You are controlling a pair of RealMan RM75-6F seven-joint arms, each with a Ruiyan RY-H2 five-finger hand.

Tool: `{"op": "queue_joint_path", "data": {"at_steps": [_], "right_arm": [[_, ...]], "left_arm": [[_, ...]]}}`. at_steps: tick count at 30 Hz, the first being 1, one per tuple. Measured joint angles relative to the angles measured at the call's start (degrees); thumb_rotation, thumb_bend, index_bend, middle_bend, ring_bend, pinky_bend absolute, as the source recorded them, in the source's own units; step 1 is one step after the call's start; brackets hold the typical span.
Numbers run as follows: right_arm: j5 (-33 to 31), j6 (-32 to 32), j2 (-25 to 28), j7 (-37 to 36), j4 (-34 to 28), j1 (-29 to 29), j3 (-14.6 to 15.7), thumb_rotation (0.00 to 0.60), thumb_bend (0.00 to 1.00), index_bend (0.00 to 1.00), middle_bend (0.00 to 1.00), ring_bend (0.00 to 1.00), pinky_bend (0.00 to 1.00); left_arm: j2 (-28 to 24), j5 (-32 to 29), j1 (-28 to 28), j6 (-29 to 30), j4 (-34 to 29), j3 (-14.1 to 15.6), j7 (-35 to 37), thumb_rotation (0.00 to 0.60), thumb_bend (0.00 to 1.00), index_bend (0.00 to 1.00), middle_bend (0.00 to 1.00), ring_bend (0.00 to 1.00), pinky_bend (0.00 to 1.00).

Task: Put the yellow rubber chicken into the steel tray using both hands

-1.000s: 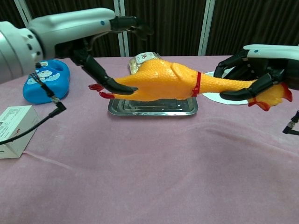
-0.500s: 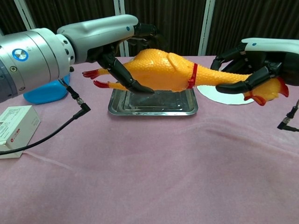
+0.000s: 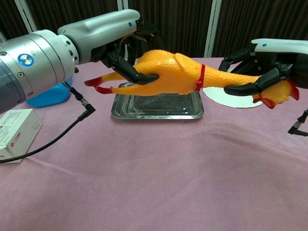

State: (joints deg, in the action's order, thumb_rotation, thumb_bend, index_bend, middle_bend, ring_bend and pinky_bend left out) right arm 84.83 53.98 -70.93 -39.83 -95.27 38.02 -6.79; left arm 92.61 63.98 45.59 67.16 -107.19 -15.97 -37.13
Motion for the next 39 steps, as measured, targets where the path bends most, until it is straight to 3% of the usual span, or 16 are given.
{"op": "queue_joint_path", "data": {"at_steps": [4, 7, 8, 12, 14, 18, 25, 28, 32, 34, 36, 39], "right_arm": [[0.4, 0.4, 0.1, -0.5, -0.3, -0.1, 0.1, 0.6, 0.56, 1.0, 0.78, 0.77, 0.91], [0.5, 0.5, 0.0, -0.7, -0.2, -0.2, 0.1, 0.6, 0.57, 1.0, 0.78, 0.77, 0.91], [0.4, 0.6, 0.0, -0.7, -0.1, -0.2, 0.1, 0.6, 0.57, 1.0, 0.78, 0.77, 0.91], [0.2, 0.5, -0.1, -0.9, 0.2, -0.1, 0.0, 0.6, 0.57, 1.0, 0.78, 0.77, 0.91], [0.1, 0.5, -0.1, -1.2, 0.5, -0.1, 0.0, 0.6, 0.57, 1.0, 0.78, 0.77, 0.91], [0.1, 0.4, -0.1, -1.4, 0.6, 0.0, -0.2, 0.6, 0.57, 1.0, 0.78, 0.77, 0.91], [0.4, 0.7, 0.0, -2.0, 0.7, -0.1, -0.2, 0.6, 0.58, 1.0, 0.78, 0.77, 0.91], [0.5, 0.9, 0.1, -2.5, 0.5, -0.1, -0.2, 0.6, 0.58, 1.0, 0.78, 0.77, 0.91], [1.4, 1.3, 0.3, -2.9, 0.1, -0.2, 0.0, 0.6, 0.58, 1.0, 0.78, 0.77, 0.91], [1.6, 1.4, 0.4, -3.4, -0.2, -0.2, 0.1, 0.6, 0.58, 1.0, 0.78, 0.77, 0.91], [2.2, 1.6, 0.7, -4.2, -0.6, -0.2, 0.2, 0.6, 0.58, 1.0, 0.78, 0.77, 0.91], [3.2, 1.9, 1.0, -4.2, -0.8, -0.2, 0.7, 0.6, 0.58, 1.0, 0.78, 0.77, 0.91]], "left_arm": [[0.9, 1.6, 0.2, 0.5, 1.6, -0.1, 2.3, 0.6, 0.79, 0.77, 0.88, 0.79, 0.85], [1.6, 3.0, 0.3, 0.8, 3.1, -0.1, 4.2, 0.6, 0.73, 0.72, 0.84, 0.76, 0.85], [1.7, 3.2, 0.3, 0.8, 3.4, 0.0, 4.6, 0.6, 0.65, 0.65, 0.77, 0.69, 0.8], [1.5, 3.7, 0.3, 0.7, 3.6, 0.4, 5.8, 0.6, 0.19, 0.26, 0.36, 0.3, 0.4], [0.8, 3.0, 0.2, 0.1, 3.2, 0.8, 5.4, 0.6, 0.09, 0.15, 0.25, 0.19, 0.28], [-0.8, 0.8, 0.4, -0.8, 1.8, 1.0, 3.5, 0.6, 0.05, 0.07, 0.17, 0.13, 0.23], [-1.3, -0.1, 0.9, -1.1, 0.9, 0.8, 3.3, 0.6, 0.05, 0.11, 0.18, 0.13, 0.23], [-0.8, 0.0, 1.0, -1.0, 1.2, 0.9, 3.8, 0.6, 0.1, 0.15, 0.22, 0.16, 0.25], [0.1, -0.1, 1.4, -0.9, 1.9, 0.8, 4.6, 0.6, 0.29, 0.24, 0.32, 0.25, 0.36], [0.6, 0.0, 1.6, -0.7, 2.3, 0.8, 4.5, 0.6, 0.41, 0.35, 0.44, 0.36, 0.49], [1.0, 0.4, 1.7, -0.3, 2.7, 0.8, 4.4, 0.6, 0.58, 0.51, 0.62, 0.54, 0.66], [2.0, 1.9, 1.7, 1.0, 3.2, 0.6, 5.3, 0.6, 0.75, 0.66, 0.77, 0.68, 0.77]]}}
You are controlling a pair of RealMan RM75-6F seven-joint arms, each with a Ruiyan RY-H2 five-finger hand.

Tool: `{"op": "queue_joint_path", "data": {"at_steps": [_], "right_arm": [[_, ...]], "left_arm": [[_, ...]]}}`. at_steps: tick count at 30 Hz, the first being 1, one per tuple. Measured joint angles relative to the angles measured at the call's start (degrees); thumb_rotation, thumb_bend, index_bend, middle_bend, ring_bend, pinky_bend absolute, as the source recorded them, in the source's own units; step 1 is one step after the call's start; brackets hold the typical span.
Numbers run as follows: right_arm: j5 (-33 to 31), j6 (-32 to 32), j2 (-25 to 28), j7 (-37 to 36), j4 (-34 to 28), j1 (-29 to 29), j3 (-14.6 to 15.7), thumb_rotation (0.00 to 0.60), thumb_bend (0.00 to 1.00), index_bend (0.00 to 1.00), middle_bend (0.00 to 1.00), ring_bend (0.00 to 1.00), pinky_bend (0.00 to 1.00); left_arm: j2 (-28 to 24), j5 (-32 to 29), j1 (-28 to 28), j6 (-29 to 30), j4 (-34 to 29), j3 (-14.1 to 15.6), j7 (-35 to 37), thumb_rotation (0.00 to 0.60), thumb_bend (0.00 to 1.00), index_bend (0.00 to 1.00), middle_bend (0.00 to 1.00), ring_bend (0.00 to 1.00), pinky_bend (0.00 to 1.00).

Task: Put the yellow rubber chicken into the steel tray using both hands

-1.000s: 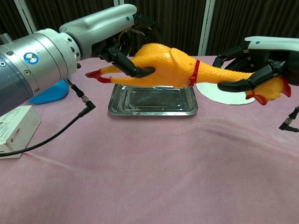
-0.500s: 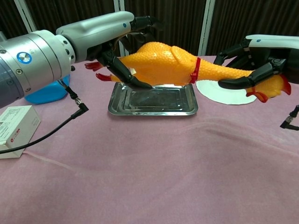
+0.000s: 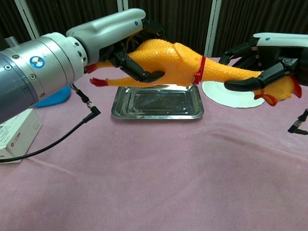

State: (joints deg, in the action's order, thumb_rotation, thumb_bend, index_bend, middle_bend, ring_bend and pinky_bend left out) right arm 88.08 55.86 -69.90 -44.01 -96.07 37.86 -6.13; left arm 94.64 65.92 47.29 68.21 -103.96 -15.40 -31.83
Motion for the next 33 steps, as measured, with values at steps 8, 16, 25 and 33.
{"op": "queue_joint_path", "data": {"at_steps": [8, 16, 25, 33], "right_arm": [[0.5, 0.0, 0.0, -0.1, -0.5, 0.1, 0.6, 0.6, 0.58, 1.0, 0.78, 0.77, 0.91], [0.0, -0.1, 0.2, -0.1, -0.2, 0.2, 0.7, 0.6, 0.58, 1.0, 0.78, 0.77, 0.91], [-0.1, -0.3, 0.2, 0.4, -0.4, 0.3, 0.9, 0.6, 0.58, 1.0, 0.78, 0.77, 0.91], [-0.1, -0.5, 0.2, 0.9, -0.7, 0.4, 1.1, 0.6, 0.58, 1.0, 0.78, 0.77, 0.91]], "left_arm": [[1.6, 3.1, -0.6, 1.3, 1.7, 0.3, 4.3, 0.6, 0.92, 0.8, 0.97, 0.87, 0.94], [0.7, 3.2, -1.1, 0.7, 0.9, 0.6, 6.3, 0.6, 0.15, 0.18, 0.31, 0.23, 0.3], [-2.6, -0.4, -0.7, -2.1, -2.1, 0.8, 3.3, 0.6, 0.05, 0.05, 0.11, 0.06, 0.15], [-2.8, -1.0, -0.3, -2.5, -2.4, 0.8, 3.2, 0.6, 0.25, 0.21, 0.22, 0.16, 0.26]]}}
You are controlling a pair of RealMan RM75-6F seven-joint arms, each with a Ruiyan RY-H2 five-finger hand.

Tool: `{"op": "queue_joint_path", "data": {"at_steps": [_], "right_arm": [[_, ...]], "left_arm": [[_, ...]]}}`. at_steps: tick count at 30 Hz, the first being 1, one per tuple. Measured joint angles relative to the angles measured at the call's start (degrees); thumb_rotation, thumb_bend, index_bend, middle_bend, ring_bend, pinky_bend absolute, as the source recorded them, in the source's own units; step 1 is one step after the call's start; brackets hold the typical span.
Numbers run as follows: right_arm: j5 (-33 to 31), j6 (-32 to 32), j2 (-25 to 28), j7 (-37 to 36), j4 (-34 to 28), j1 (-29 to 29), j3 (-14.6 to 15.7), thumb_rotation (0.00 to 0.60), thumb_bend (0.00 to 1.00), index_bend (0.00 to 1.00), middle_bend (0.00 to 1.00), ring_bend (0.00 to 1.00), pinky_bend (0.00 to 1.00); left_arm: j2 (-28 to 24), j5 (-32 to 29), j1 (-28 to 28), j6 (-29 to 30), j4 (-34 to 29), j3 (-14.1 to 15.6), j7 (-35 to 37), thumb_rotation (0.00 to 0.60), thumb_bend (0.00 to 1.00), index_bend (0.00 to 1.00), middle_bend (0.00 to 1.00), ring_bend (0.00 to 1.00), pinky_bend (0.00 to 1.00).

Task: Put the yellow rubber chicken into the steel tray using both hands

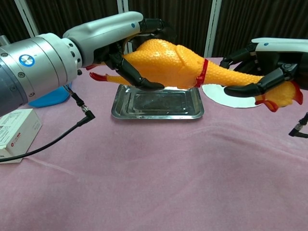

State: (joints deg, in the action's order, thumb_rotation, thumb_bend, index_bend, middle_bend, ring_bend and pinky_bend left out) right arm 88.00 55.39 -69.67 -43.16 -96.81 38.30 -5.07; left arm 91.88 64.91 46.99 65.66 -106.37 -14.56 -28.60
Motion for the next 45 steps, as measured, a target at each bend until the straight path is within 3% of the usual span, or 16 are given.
{"op": "queue_joint_path", "data": {"at_steps": [3, 7, 9, 14, 16, 17, 19, 21, 22, 24, 27, 39, 45], "right_arm": [[0.1, -0.3, 0.0, 0.2, -0.2, 0.2, 0.2, 0.6, 0.59, 1.0, 0.78, 0.77, 0.91], [0.4, -0.7, -0.3, 0.5, -0.4, 0.5, 0.4, 0.6, 0.59, 1.0, 0.78, 0.77, 0.91], [0.4, -0.8, -0.3, 0.6, -0.5, 0.5, 0.5, 0.6, 0.59, 1.0, 0.78, 0.77, 0.91], [0.3, -0.8, -0.2, 0.6, -0.5, 0.5, 0.6, 0.6, 0.59, 1.0, 0.78, 0.77, 0.91], [0.3, -0.9, -0.3, 0.6, -0.5, 0.6, 0.7, 0.6, 0.59, 1.0, 0.78, 0.77, 0.91], [0.3, -0.9, -0.3, 0.6, -0.4, 0.6, 0.7, 0.6, 0.59, 1.0, 0.78, 0.77, 0.91], [0.2, -1.1, -0.2, 0.6, -0.4, 0.7, 0.7, 0.6, 0.59, 1.0, 0.78, 0.77, 0.91], [0.1, -1.3, -0.2, 0.6, -0.2, 0.7, 0.8, 0.6, 0.59, 1.0, 0.78, 0.77, 0.91], [0.0, -1.4, -0.2, 0.6, -0.1, 0.7, 0.8, 0.6, 0.59, 1.0, 0.78, 0.77, 0.91], [-0.1, -1.5, -0.2, 0.7, 0.0, 0.7, 0.9, 0.6, 0.59, 1.0, 0.78, 0.77, 0.91], [-0.4, -1.6, -0.2, 0.8, 0.4, 0.6, 1.1, 0.6, 0.59, 1.0, 0.78, 0.77, 0.91], [-1.0, -1.7, -0.4, 0.6, 1.6, 0.3, 1.3, 0.6, 0.59, 1.0, 0.78, 0.77, 0.91], [-3.5, -3.0, -1.9, -0.5, 5.3, 0.8, 0.2, 0.6, 0.59, 1.0, 0.78, 0.77, 0.91]], "left_arm": [[0.5, 0.2, 0.1, 0.3, 0.3, -0.2, 0.5, 0.6, 0.37, 0.31, 0.36, 0.3, 0.38], [2.5, 2.4, -0.1, 2.3, 1.9, -0.7, 2.5, 0.6, 0.63, 0.63, 0.72, 0.65, 0.74], [3.5, 4.0, -0.2, 3.3, 3.0, -0.7, 3.7, 0.6, 0.74, 0.73, 0.83, 0.75, 0.82], [4.9, 6.5, -0.7, 4.5, 5.3, -0.4, 6.7, 0.6, 0.79, 0.79, 0.95, 0.86, 0.92], [4.8, 6.4, -1.0, 4.3, 5.0, -0.3, 7.4, 0.6, 0.74, 0.75, 0.92, 0.83, 0.91], [4.6, 6.5, -1.0, 4.2, 4.9, -0.3, 7.7, 0.6, 0.65, 0.69, 0.85, 0.77, 0.87], [4.0, 6.5, -1.2, 3.6, 4.4, 0.0, 7.7, 0.6, 0.44, 0.5, 0.65, 0.57, 0.69], [2.9, 5.6, -1.2, 2.5, 3.5, 0.3, 7.2, 0.6, 0.18, 0.25, 0.34, 0.25, 0.39], [2.0, 4.7, -1.2, 1.6, 2.8, 0.5, 6.7, 0.6, 0.11, 0.16, 0.22, 0.14, 0.29], [0.7, 3.6, -1.0, 0.4, 1.6, 0.7, 5.5, 0.6, 0.03, 0.05, 0.04, 0.01, 0.13], [-0.7, 2.4, -0.9, -0.5, 0.1, 0.6, 4.7, 0.6, 0.0, 0.0, 0.0, 0.0, 0.01], [-2.3, 3.5, -1.1, -0.5, -1.0, 0.1, 6.9, 0.6, 0.0, 0.0, 0.0, 0.0, 0.0], [-5.8, 6.3, -3.2, 2.0, -4.3, 0.9, 7.5, 0.6, 0.0, 0.0, 0.0, 0.0, 0.0]]}}
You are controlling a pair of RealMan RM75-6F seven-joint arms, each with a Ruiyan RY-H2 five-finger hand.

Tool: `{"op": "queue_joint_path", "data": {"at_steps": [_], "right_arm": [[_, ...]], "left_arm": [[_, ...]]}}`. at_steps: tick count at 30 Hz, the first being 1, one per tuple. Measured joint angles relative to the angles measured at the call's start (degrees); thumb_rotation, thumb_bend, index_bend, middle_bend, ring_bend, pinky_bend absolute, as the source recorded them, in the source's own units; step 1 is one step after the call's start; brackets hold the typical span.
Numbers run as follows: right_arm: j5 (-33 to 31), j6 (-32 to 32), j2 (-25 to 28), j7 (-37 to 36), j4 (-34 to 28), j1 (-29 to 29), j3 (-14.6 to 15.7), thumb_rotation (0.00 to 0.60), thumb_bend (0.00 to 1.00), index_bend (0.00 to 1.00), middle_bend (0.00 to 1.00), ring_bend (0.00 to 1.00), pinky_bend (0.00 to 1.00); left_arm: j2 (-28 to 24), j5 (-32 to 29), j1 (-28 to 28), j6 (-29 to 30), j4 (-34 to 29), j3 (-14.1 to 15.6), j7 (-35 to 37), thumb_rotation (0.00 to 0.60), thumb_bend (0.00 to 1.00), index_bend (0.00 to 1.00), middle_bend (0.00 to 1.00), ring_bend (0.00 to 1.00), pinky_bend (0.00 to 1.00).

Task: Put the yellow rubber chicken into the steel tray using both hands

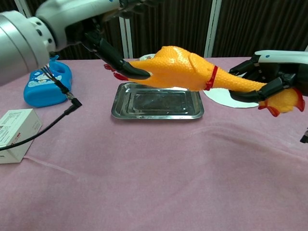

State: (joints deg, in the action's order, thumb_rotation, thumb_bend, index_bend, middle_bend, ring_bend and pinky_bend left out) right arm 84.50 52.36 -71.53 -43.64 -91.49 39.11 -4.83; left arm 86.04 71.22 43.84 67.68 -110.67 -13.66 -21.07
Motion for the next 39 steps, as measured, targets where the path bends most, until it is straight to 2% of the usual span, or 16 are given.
{"op": "queue_joint_path", "data": {"at_steps": [4, 12, 19, 30, 35, 39], "right_arm": [[-2.7, -2.3, -2.6, -0.6, 4.8, 1.6, -2.0, 0.6, 0.59, 1.0, 0.78, 0.77, 0.91], [-5.7, -8.2, -6.4, -0.7, 11.7, 5.7, -4.6, 0.6, 0.59, 1.0, 0.78, 0.76, 0.91], [-7.8, -14.2, -10.8, 0.1, 18.7, 9.8, -6.1, 0.6, 0.59, 1.0, 0.78, 0.73, 0.85], [-10.5, -20.9, -18.4, 2.1, 30.0, 15.2, -8.1, 0.6, 0.59, 0.98, 0.77, 0.68, 0.77], [-11.6, -22.7, -21.0, 2.9, 34.1, 16.8, -8.9, 0.6, 0.59, 0.92, 0.74, 0.65, 0.73], [-12.2, -24.0, -22.8, 3.8, 36.6, 18.0, -9.6, 0.6, 0.59, 0.8, 0.67, 0.57, 0.63]], "left_arm": [[-4.0, 2.6, -2.4, 2.1, -3.2, 1.2, 0.8, 0.6, 0.0, 0.0, 0.0, 0.0, 0.0], [-8.7, 4.7, -5.6, 4.1, -5.3, 3.0, 2.7, 0.6, 0.0, 0.0, 0.0, 0.0, 0.0], [-13.3, 6.7, -9.6, 6.7, -5.5, 5.0, 5.9, 0.6, 0.0, 0.0, 0.0, 0.0, 0.0], [-15.0, 4.1, -12.4, 6.0, -2.6, 6.5, 9.6, 0.6, 0.0, 0.0, 0.0, 0.0, 0.0], [-15.0, 3.2, -13.2, 5.7, -1.5, 6.5, 10.9, 0.6, 0.0, 0.0, 0.0, 0.0, 0.0], [-14.8, 2.6, -13.4, 5.2, -0.9, 6.5, 11.2, 0.6, 0.0, 0.0, 0.0, 0.0, 0.0]]}}
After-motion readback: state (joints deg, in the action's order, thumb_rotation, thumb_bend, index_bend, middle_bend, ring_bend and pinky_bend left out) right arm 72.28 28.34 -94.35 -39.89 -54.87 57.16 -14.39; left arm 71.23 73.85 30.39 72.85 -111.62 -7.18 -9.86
